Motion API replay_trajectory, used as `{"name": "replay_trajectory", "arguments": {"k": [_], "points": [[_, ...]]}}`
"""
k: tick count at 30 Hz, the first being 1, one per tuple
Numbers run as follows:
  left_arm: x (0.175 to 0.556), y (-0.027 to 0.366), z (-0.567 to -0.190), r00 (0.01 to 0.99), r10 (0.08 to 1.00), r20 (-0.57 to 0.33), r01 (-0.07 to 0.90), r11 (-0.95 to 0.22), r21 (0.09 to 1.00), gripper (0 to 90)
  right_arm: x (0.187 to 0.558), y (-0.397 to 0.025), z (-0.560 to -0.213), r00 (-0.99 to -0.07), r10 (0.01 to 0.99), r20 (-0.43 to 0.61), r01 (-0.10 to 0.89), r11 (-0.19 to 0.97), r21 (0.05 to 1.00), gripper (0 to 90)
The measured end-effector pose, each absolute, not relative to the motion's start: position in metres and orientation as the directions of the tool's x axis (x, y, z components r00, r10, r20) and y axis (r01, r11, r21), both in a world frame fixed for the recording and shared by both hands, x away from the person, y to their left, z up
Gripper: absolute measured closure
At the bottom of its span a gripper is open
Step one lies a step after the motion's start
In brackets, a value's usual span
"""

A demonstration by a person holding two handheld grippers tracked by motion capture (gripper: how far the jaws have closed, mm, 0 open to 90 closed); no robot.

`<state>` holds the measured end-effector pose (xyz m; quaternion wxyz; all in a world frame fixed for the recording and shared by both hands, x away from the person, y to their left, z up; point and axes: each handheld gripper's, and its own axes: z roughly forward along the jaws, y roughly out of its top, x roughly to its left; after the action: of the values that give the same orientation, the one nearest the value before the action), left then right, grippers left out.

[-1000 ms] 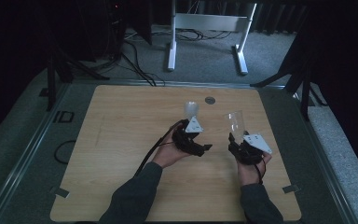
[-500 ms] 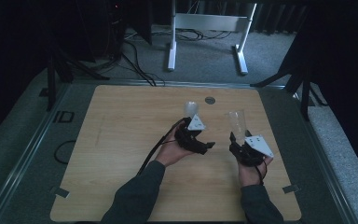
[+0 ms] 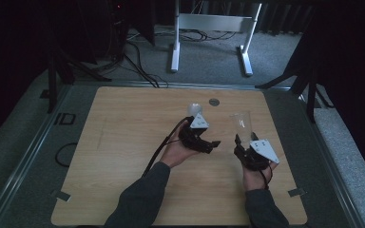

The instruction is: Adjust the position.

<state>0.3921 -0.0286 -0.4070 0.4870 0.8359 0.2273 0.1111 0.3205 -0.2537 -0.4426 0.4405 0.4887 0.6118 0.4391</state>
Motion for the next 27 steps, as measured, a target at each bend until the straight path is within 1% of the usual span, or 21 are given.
{"name": "replay_trajectory", "arguments": {"k": [11,15,19,27], "points": [[0.402,-0.035,-0.395,0.857,0.499,-0.128,0.328,-0.335,0.883,23.3,0.317,-0.251,-0.442,-0.147,0.982,-0.115,0.191,0.142,0.971,41.9],[0.406,-0.04,-0.394,0.857,0.492,-0.151,0.343,-0.327,0.881,23.3,0.316,-0.25,-0.442,-0.152,0.982,-0.112,0.186,0.14,0.973,41.9],[0.408,-0.046,-0.392,0.855,0.48,-0.199,0.369,-0.291,0.883,23.3,0.316,-0.249,-0.442,-0.157,0.981,-0.112,0.182,0.14,0.973,41.9],[0.409,-0.054,-0.389,0.851,0.475,-0.222,0.381,-0.269,0.885,23.3,0.315,-0.25,-0.441,-0.157,0.982,-0.109,0.179,0.137,0.974,41.9]]}}
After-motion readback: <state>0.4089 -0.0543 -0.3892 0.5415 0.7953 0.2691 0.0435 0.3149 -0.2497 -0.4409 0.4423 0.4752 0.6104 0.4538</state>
